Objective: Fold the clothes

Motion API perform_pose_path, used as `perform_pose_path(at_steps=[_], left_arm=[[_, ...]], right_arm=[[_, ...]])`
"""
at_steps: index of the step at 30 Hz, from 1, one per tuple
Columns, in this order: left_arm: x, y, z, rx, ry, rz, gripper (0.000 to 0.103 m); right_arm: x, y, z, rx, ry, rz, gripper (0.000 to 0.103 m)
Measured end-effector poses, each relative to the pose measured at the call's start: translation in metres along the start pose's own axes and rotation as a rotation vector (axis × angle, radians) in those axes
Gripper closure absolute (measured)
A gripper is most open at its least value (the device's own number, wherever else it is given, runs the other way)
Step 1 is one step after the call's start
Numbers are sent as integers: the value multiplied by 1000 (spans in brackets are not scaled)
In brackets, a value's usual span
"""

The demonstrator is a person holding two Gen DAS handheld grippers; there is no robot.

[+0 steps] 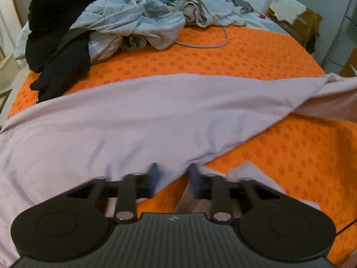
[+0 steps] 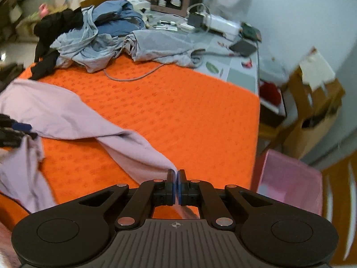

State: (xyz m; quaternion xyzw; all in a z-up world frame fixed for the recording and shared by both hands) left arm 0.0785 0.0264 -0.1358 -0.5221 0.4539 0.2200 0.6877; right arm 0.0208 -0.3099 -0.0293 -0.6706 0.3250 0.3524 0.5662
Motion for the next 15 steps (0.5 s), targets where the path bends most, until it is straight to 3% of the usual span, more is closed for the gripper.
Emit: perform_pose_path(at_steps=[7,11,15], left_arm=[[-29,-13,9,-122,-61,-85,98],[-56,-31,8,-143,-123,-163,98],[-62,-40,-1,-129,-149,-177,98]], right_arm=[[39,-50,-23,-221,22,-37,99],[46,-84,-31,-292,54,-153,99],[48,-96,-39,-315,69,-257,99]])
Point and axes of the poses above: each gripper's, at about its wrist camera, not at the fingertips, and x roughly the way its jaws point, z to its left, y to its underside, the point moved 1 cm from there along x, roughly the way its jaws point, and after that the axes turned 4 degrees about x, right-handed, at the moved point
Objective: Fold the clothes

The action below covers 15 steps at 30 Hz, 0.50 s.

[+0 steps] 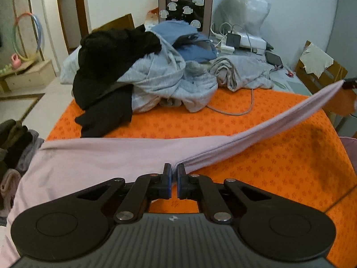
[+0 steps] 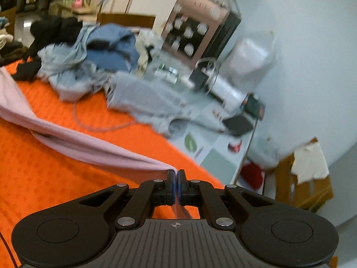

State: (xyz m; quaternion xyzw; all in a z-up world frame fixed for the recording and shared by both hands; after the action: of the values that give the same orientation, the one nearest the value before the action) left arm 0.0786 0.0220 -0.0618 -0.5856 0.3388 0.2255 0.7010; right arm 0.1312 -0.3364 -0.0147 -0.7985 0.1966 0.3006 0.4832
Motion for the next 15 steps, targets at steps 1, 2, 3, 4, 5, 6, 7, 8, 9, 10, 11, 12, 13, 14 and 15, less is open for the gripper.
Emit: perform_pose_path(at_steps=[1,2,3,4,5,6,7,8,9,10,11,12,13,14,15], left_arm=[[2,1,-3,8,0,10,98],[6,4,-7,16,2,29,98],[11,9,-10,24,8,54,98],[17,15,-14,31,14,81,98],[24,20,-18,38,21,108,98],[27,25,-21,52,23,126,98],[31,30,-25,67,24,141,98],[33,33,-27,79,22,149,98],[35,35,-28,80,22,159,98],[36,37,-28,79,22,169,97],[37,38,-27,74,24,177,97],[38,38,-26,72,26,181,96],[37,38,-25,71,27,182,95],[36,37,-25,70,30,182,93],[34,37,-24,64,35,179,87]], right_arm=[[3,4,0,-13,1,-7,99],[7,12,3,-34,-2,4,98],[12,21,5,-54,-6,19,98],[16,33,8,-66,-16,41,98],[21,46,10,-67,-29,63,99],[24,59,12,-63,-41,82,99],[26,68,14,-52,-51,94,99],[27,78,16,-40,-61,106,99],[29,87,17,-28,-70,118,98],[30,96,19,-18,-80,131,98],[31,103,23,-18,-86,142,98],[32,109,26,-21,-87,152,98],[33,115,29,-24,-88,163,98],[33,119,30,-21,-87,175,98],[32,121,30,-13,-83,179,95]])
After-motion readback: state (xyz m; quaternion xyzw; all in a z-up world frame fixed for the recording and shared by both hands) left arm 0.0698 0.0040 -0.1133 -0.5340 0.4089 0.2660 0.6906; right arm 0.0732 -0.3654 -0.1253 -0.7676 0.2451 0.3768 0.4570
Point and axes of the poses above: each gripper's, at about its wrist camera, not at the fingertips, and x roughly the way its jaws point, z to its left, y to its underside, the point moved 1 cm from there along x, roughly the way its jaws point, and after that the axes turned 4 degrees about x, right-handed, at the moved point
